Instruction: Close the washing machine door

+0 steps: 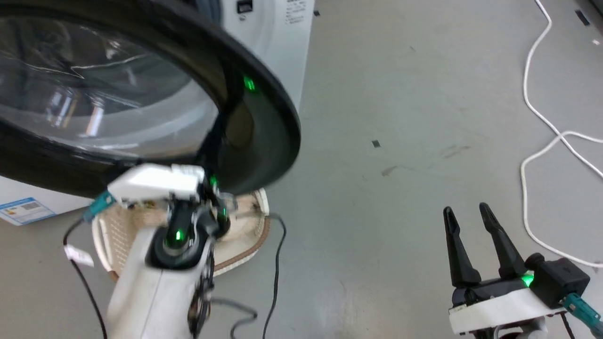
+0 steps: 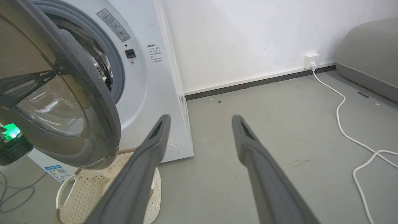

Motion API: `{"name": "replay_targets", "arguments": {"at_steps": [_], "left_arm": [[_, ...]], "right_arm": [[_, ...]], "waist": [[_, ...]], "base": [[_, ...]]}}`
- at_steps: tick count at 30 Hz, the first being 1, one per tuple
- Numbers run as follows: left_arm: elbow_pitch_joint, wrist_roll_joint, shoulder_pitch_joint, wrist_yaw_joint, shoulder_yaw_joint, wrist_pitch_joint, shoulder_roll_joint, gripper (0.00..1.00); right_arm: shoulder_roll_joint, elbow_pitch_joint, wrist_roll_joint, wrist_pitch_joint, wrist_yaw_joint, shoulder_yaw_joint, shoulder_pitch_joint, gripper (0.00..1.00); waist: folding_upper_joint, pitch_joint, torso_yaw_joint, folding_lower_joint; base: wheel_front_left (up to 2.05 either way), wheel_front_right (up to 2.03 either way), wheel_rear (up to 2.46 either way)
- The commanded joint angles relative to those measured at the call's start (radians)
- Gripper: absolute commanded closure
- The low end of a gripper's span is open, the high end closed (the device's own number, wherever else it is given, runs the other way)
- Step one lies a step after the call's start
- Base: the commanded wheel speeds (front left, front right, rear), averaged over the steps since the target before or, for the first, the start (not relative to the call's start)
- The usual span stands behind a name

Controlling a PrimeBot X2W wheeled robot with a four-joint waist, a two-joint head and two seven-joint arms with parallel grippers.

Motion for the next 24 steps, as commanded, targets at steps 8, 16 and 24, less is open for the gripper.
{"name": "replay_targets", "arguments": {"at_steps": [8, 16, 24], "left_arm": [[0.155, -0.034, -0.187, -0.056, -0.031, -0.057, 0.0, 1.0], [0.222, -0.002, -0.134, -0.108, -0.085, -0.046, 0.011, 1.0], [0.14, 0.296, 0.06, -0.129, -0.262, -0.122, 0.149, 1.0]], "right_arm": [[0.006, -0.005, 0.014, -0.004, 0.001, 0.008, -0.029, 0.0], [0.006, -0.003, 0.009, -0.004, 0.001, -0.006, -0.028, 0.0], [0.006, -0.003, -0.026, -0.004, 0.001, -0.035, 0.009, 0.0]], "waist": [[-0.0001, 0.03, -0.007, -0.0001], [-0.0001, -0.016, 0.046, -0.0001], [-0.0001, -0.107, 0.148, -0.0001]], "base": [[0.0, 0.0, 0.0], [0.0, 0.0, 0.0], [0.0, 0.0, 0.0]]}}
